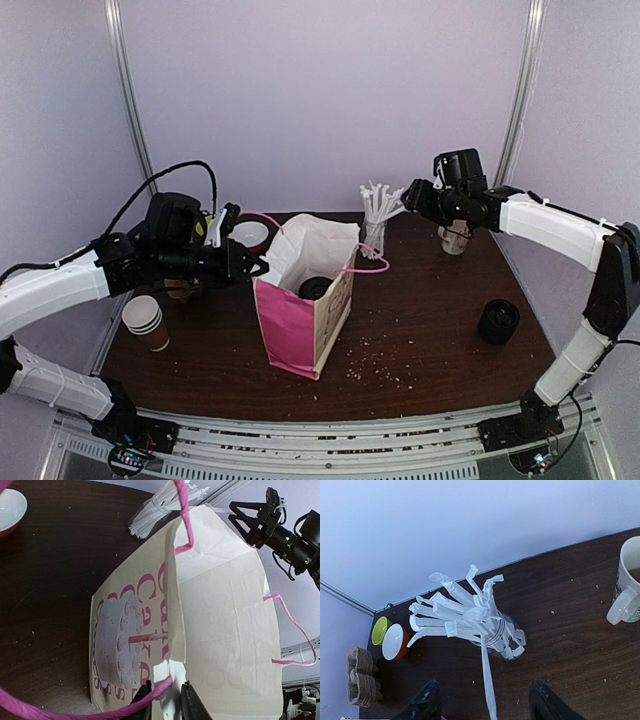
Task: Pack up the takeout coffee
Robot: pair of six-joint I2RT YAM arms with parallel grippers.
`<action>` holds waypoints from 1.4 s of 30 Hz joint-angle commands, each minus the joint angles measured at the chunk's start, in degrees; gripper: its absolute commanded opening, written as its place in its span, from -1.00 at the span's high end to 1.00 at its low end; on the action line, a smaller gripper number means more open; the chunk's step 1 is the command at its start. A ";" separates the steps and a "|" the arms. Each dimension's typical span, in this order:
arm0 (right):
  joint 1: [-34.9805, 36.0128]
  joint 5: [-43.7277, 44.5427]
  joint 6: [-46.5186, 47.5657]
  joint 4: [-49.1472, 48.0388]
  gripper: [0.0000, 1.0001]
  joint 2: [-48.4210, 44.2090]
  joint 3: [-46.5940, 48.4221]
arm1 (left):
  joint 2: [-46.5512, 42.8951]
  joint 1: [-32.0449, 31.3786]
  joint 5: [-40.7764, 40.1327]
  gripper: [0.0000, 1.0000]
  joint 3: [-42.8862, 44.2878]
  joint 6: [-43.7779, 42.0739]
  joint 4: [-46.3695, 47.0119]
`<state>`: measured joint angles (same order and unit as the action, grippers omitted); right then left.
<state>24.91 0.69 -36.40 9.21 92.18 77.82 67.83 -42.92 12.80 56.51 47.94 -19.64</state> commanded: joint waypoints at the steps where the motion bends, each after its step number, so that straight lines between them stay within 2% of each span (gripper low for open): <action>1: -0.64 -0.72 -0.76 -1.25 -0.09 1.80 3.14 | -0.42 -0.06 -0.49 0.56 -0.51 -1.04 0.65; 4: -0.88 -0.68 -0.69 -1.50 0.08 2.49 3.36 | -0.34 -0.06 -0.61 0.56 -0.38 -1.14 0.58; 16: -1.45 -0.30 1.26 0.92 1.00 1.89 4.93 | -0.20 -0.06 -1.17 0.56 -0.26 -1.40 0.27; 32: -1.44 -0.42 4.37 8.39 1.00 -2.26 11.33 | -0.42 -0.06 -1.62 0.56 -0.24 -1.73 0.09; 42: -1.48 -4.63 8.60 21.01 1.00 -7.52 19.86 | 0.08 -0.11 -0.93 0.56 0.32 -2.09 0.16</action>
<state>23.75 -1.08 -30.96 22.79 89.08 92.99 67.83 -42.92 12.43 56.51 47.24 -19.66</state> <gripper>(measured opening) 0.011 0.220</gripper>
